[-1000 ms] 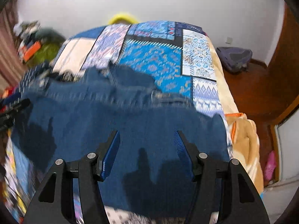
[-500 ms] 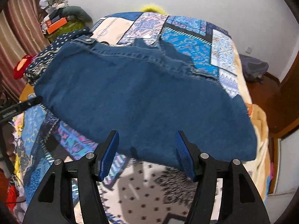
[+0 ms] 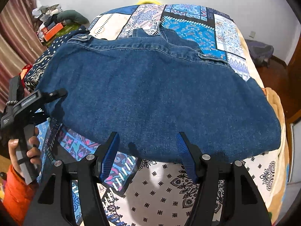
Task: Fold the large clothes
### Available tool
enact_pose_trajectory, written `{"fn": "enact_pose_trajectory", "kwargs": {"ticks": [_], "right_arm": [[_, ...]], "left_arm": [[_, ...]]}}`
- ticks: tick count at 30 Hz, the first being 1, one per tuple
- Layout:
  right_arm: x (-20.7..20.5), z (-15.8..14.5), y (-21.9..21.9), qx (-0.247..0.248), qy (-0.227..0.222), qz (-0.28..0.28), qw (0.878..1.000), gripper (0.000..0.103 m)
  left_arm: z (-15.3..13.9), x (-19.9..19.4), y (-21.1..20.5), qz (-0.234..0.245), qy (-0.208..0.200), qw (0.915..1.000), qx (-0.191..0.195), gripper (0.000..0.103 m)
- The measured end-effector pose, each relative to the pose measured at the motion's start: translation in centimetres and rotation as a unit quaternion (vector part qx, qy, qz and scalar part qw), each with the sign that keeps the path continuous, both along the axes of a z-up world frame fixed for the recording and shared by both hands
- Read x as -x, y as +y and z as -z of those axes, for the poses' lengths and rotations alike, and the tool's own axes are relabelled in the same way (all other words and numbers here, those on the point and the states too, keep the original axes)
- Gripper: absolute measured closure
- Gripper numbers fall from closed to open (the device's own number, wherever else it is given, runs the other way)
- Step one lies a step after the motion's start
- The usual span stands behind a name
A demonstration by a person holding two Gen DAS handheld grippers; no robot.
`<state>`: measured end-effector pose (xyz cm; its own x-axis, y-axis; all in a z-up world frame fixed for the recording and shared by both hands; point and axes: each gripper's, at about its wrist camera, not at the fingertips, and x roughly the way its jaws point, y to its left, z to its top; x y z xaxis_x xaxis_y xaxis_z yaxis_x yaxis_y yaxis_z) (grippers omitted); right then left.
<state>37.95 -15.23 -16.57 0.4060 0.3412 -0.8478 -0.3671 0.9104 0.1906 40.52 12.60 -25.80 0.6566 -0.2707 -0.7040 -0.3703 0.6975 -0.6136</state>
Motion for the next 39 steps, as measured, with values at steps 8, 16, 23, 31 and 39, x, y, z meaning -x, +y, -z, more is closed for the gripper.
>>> {"fn": "enact_pose_trajectory", "kwargs": {"ticks": [8, 16, 23, 31, 39], "right_arm": [[-0.7, -0.1, -0.4, -0.013, 0.007, 0.017, 1.0, 0.044], [-1.7, -2.5, -0.5, -0.025, -0.007, 0.029, 0.999, 0.044], [-2.5, -3.8, 3.8, -0.021, -0.026, -0.022, 0.999, 0.044], [-3.9, 3.2, 10.3, -0.093, 0.093, -0.071, 0.989, 0.043], [-3.1, 2.3, 5.8, -0.11, 0.084, -0.043, 0.989, 0.043]], "left_arm": [[-4.4, 1.1, -3.0, -0.031, -0.04, 0.9972, -0.055, 0.082], [-14.6, 2.9, -7.7, 0.018, -0.155, 0.9824, -0.103, 0.094], [-21.5, 5.4, -8.2, 0.019, -0.229, 0.9574, -0.175, 0.094], [-20.3, 5.0, -9.3, 0.053, -0.189, 0.9481, -0.25, 0.094], [-19.2, 2.1, -15.6, 0.153, -0.196, 0.9207, -0.301, 0.094]]}}
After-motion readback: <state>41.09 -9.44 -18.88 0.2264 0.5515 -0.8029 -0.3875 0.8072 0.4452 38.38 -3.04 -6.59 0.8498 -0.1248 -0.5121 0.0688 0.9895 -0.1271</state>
